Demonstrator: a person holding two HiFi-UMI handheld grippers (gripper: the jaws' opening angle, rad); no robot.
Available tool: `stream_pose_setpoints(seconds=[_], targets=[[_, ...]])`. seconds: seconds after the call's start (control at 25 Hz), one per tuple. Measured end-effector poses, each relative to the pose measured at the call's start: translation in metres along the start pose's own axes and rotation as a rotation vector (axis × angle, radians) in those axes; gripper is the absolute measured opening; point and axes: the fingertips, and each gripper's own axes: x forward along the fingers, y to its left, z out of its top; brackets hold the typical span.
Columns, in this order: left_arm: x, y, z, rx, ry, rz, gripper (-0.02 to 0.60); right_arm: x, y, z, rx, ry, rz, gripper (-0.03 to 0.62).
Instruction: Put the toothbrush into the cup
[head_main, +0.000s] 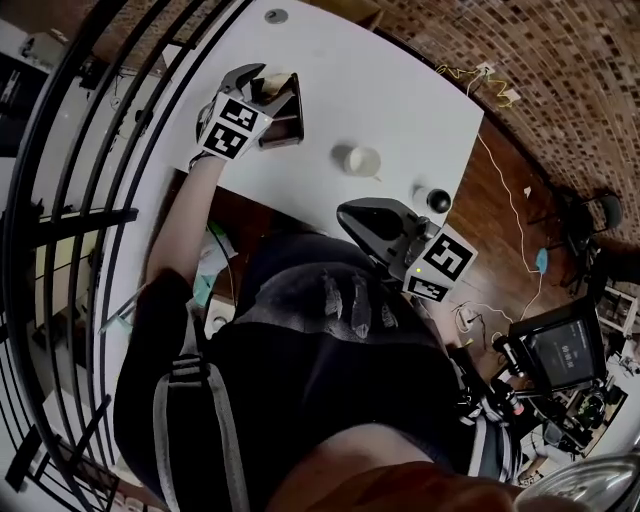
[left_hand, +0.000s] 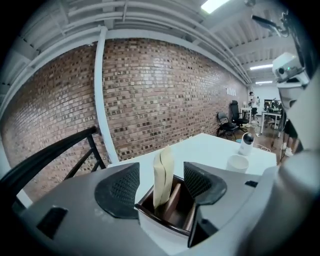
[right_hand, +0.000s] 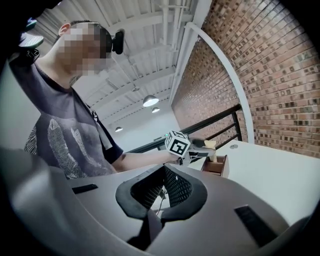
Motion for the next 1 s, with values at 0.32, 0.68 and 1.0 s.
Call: stream_pose_setpoints(seconds=[0.32,0.68,1.0], targets=[[0.006,0.003,-0.003,-0.026,-0.029,0.017,0.076,-0.015,-0.005,-0.003,0.011,-0.042,-0.054,-0.006],[-0.034,0.006,0.052,-0.028,-0.175,0.083,0.061,-0.03,-0.002,-0.002,-0.001,-0.075,-0.036,-0.005],[-0.065,-0.018,0.108,-0.003,-0.266,0.08,0.058,-0.05,0.0,-0.003,0.002,-0.106,-0.017,-0.005]])
